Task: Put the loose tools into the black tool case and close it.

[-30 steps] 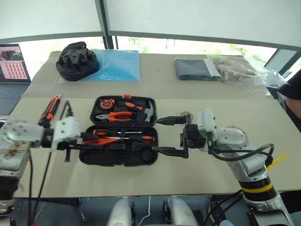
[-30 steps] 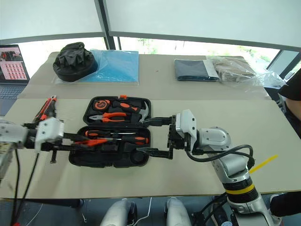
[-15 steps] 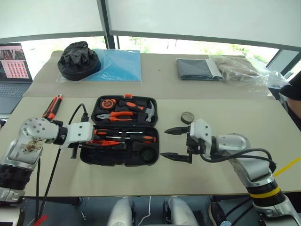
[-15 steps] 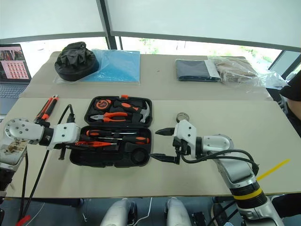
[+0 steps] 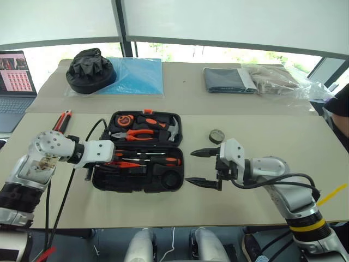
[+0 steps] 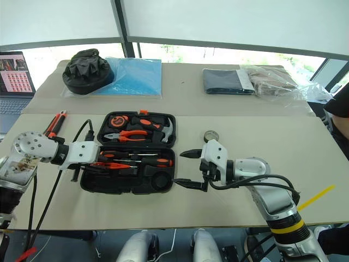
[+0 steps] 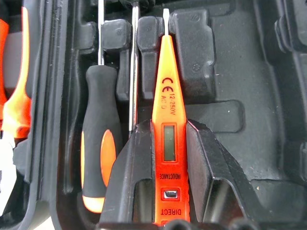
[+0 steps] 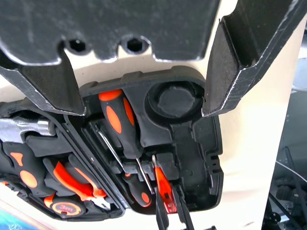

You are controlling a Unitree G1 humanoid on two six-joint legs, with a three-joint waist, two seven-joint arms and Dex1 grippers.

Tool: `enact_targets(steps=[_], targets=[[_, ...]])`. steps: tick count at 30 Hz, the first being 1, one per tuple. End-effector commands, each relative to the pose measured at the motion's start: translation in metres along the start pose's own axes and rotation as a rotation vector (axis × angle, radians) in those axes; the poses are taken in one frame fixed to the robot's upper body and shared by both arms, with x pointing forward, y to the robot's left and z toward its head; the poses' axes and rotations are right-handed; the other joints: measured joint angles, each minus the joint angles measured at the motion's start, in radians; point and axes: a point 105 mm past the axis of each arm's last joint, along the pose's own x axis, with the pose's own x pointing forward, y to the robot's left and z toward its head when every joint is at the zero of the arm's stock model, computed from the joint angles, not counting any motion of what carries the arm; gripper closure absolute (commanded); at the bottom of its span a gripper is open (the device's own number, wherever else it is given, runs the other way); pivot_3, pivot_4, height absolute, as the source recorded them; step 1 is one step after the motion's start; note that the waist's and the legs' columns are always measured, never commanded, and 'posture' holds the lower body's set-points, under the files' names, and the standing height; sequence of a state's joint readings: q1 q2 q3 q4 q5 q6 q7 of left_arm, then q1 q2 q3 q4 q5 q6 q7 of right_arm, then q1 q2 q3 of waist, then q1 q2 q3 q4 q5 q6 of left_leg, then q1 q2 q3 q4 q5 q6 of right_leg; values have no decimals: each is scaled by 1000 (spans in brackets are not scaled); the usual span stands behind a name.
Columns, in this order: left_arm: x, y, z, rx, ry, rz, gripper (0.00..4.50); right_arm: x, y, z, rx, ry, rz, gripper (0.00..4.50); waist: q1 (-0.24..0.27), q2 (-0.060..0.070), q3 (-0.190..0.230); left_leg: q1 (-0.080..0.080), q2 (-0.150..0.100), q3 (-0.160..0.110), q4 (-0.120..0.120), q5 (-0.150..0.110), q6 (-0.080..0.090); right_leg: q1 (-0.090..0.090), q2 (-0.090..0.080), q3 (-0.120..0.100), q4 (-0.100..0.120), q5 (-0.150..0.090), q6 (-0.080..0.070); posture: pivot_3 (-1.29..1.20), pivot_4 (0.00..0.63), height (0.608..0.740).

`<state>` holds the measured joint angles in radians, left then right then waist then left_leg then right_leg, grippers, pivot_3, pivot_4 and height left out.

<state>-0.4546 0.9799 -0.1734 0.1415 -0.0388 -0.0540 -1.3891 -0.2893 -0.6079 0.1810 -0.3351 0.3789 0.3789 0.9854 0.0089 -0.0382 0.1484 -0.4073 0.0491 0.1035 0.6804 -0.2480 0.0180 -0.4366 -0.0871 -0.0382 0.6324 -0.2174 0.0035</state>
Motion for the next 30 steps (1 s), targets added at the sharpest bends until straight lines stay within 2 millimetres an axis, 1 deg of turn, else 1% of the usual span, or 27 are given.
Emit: enact_targets(steps=[1,5,8,10,11,13,16,20,24,26,27,29,30], targets=[[12,-14,-1,2,22,-88,4032,-1,0,13,-23,-43,1,0,1,0,0,0,0,0,0,0,0,0,0,0,0,0,0,0,150,740],[14,-12,-5,-41,41,-72,4032,1,1,18,-32,-60,18,0,1,0,0,0,0,0,0,0,0,0,0,0,0,0,0,0,150,740],[13,-7,-2,-96,12,-35,4032,3,2,24,-43,-95,32,0,1,0,0,1,0,0,0,0,0,1,0,0,0,0,0,0,150,740],[11,-4,1,-107,-17,-16,3027,5,3,30,-50,-130,48,0,1,0,0,2,0,0,0,0,0,2,0,0,0,0,1,0,150,740],[10,-3,2,-109,-26,-5,2775,5,4,31,-53,-141,56,0,1,0,0,2,0,0,0,0,0,2,0,0,0,0,1,0,150,740],[2,5,8,-119,-87,37,2034,10,6,37,-64,-169,74,0,1,0,0,1,0,0,1,0,0,2,0,0,0,0,1,0,150,740],[-7,8,14,-119,-140,50,1048,13,7,39,-70,-178,87,0,4,0,0,0,0,-1,2,0,0,1,1,0,2,0,1,0,150,740],[-31,16,22,-117,-228,94,1048,18,8,44,-75,-194,107,0,3,0,0,0,0,-2,4,0,0,1,1,-1,2,0,0,0,150,740],[-40,17,19,-152,-241,115,1048,24,9,48,-81,-205,127,0,0,0,0,0,0,-2,4,0,0,1,1,0,2,0,0,0,150,740],[-41,17,20,-170,-289,128,1572,30,8,51,-84,-225,131,0,0,0,0,0,0,-2,4,0,0,1,1,0,3,0,0,0,150,740],[-39,16,20,-177,-312,132,1710,33,8,52,-86,-234,133,0,-1,0,0,0,0,-2,4,0,0,1,1,0,3,0,0,0,150,740],[-38,15,20,-182,-334,135,2409,36,8,53,-88,-242,134,0,-1,0,0,0,0,-2,4,0,0,1,1,0,3,0,0,0,150,740],[-34,12,20,-165,-346,126,2768,38,7,54,-88,-247,132,0,-1,0,0,0,0,-2,4,0,0,1,1,0,4,0,0,0,150,740]])
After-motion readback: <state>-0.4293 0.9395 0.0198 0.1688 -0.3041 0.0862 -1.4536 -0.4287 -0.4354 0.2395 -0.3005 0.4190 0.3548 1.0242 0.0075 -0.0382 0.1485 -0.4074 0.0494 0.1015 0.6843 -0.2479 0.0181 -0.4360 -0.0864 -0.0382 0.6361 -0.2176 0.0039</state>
